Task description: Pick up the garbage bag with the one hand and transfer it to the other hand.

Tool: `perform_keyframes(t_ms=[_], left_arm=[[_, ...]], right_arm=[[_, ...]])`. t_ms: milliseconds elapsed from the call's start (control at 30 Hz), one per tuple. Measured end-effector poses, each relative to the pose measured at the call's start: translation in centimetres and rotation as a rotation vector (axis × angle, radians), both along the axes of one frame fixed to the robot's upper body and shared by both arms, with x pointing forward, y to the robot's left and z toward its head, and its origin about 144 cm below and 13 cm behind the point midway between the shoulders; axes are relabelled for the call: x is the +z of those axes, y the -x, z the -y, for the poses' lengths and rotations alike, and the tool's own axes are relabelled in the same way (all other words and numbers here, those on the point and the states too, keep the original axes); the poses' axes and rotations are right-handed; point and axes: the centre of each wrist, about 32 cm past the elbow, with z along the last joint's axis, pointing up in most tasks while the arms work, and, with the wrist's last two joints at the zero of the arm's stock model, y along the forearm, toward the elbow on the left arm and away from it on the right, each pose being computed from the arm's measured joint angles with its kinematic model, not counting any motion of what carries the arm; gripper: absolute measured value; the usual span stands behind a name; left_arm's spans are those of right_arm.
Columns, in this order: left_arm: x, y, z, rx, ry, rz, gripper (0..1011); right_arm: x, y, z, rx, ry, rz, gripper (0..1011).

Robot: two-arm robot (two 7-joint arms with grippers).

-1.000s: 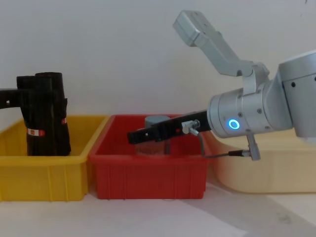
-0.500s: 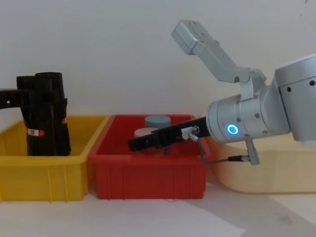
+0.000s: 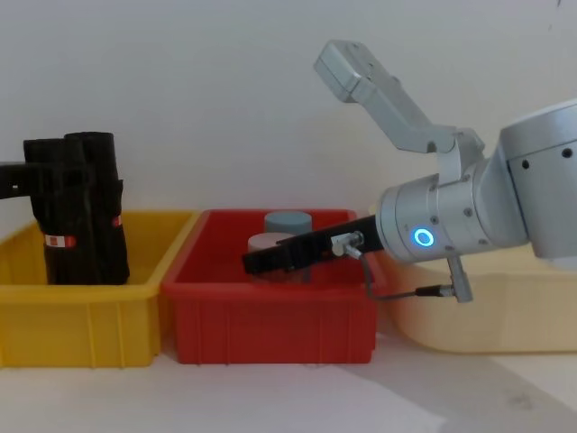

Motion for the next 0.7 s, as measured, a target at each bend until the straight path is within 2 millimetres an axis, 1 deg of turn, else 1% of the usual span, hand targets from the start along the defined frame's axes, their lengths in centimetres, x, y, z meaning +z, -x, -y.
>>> perform_keyframes(t_ms=[167,567,700], left_arm=[[0.00,0.00,0.00,0.000,0.000,0.000,531],[0.04,0.01,0.00,0.000,-0.001,0.001,531],[0.34,0.08,0.04,0.002,-0.007,0.013,531]], right_arm=[[-0.02,-0.02,-0.01,0.000,-0.001,-0.001,650],[-0.03,-0.07,0.01,0.000,-0.002,-0.003,650],[0.22,-0.01,0.03,0.004,-0.004,0.007,650]])
